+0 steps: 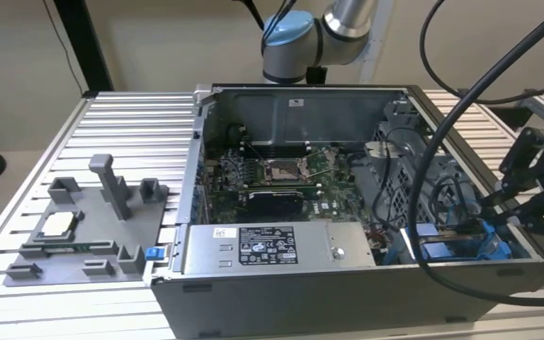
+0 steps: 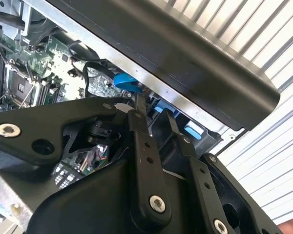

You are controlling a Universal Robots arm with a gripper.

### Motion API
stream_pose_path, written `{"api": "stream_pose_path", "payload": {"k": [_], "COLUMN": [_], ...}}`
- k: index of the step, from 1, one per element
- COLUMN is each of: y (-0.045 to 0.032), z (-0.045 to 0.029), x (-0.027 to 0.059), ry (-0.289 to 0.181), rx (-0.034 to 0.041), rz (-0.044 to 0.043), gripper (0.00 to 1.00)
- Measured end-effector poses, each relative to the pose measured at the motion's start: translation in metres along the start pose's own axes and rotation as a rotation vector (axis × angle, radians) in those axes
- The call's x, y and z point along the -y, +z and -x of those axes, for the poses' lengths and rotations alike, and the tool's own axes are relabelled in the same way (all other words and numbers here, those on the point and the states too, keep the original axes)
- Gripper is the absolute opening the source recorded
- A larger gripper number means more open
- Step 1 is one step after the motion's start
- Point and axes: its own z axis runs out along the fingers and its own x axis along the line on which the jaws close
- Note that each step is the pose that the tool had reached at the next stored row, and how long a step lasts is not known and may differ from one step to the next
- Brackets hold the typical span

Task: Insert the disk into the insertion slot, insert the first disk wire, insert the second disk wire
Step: 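Insert the second disk wire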

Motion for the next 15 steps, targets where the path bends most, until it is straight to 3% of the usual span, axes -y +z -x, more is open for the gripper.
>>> {"api": "stream_pose_path", "payload": {"k": [3, 9, 15], "y": [0.0014, 0.0030, 0.0037], "z": [-0.0004, -0.0008, -0.0010], "x": [0.0003, -0.0005, -0.0008], "ry": [0.003, 0.016, 0.029], "rx": [0.0040, 0.0299, 0.0439], "rz": [-0.0008, -0.0058, -0.0096], "gripper": [1.00, 1.00, 1.00]}}
